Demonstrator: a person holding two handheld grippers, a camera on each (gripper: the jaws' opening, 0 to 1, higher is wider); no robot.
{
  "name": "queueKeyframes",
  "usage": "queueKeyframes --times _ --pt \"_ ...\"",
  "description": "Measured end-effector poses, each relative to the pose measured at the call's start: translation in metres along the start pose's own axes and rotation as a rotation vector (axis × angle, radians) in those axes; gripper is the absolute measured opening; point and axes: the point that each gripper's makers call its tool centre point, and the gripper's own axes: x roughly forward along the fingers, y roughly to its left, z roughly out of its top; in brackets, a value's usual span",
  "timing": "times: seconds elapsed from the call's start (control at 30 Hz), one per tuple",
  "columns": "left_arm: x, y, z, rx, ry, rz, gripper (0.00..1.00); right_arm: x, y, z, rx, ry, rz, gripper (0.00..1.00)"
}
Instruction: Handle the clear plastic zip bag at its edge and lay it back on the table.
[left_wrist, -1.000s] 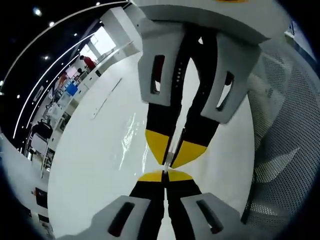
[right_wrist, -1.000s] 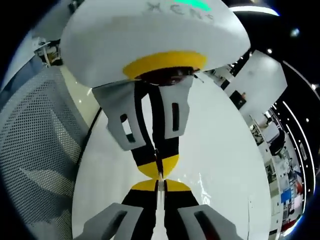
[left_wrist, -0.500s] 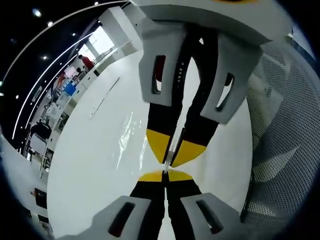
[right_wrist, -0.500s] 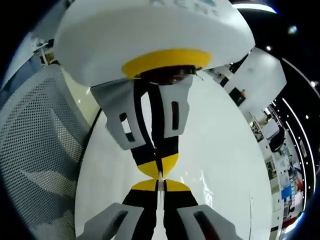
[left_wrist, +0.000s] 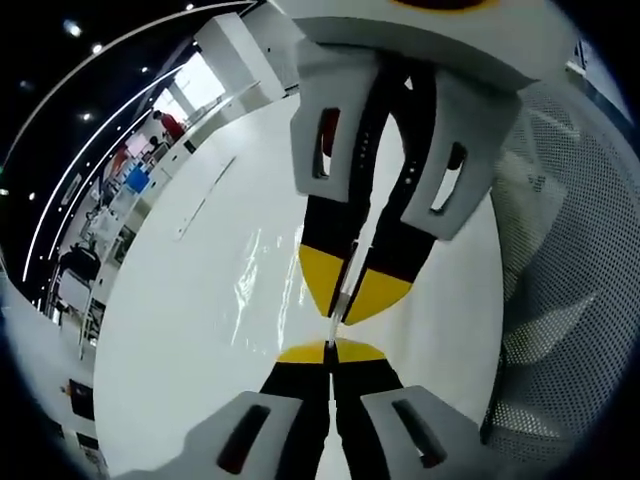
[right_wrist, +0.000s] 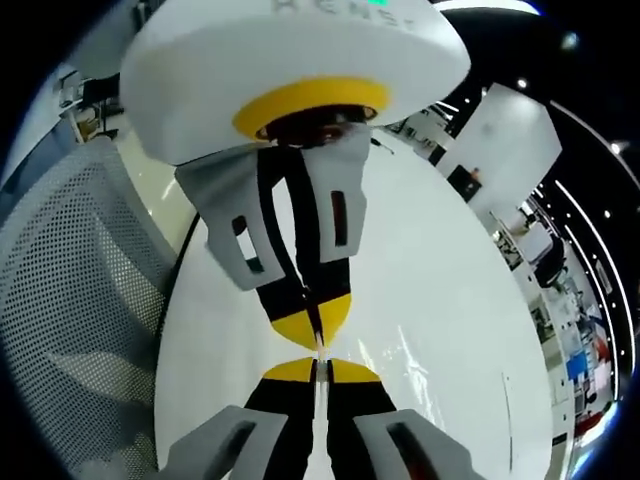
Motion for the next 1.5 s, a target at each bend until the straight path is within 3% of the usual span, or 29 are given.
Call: queueKeyframes --times 0.37,1.5 --pt "0.004 -0.005 0.011 0.011 0.002 -0.01 0.0 -0.008 0.0 -0.012 0.036 -0.003 -0.022 0.0" --pt "0.006 -0.006 0.017 -0.002 -0.005 -0.004 0.0 -0.026 -0.001 -0.04 0.114 0.025 -0.067 0.0"
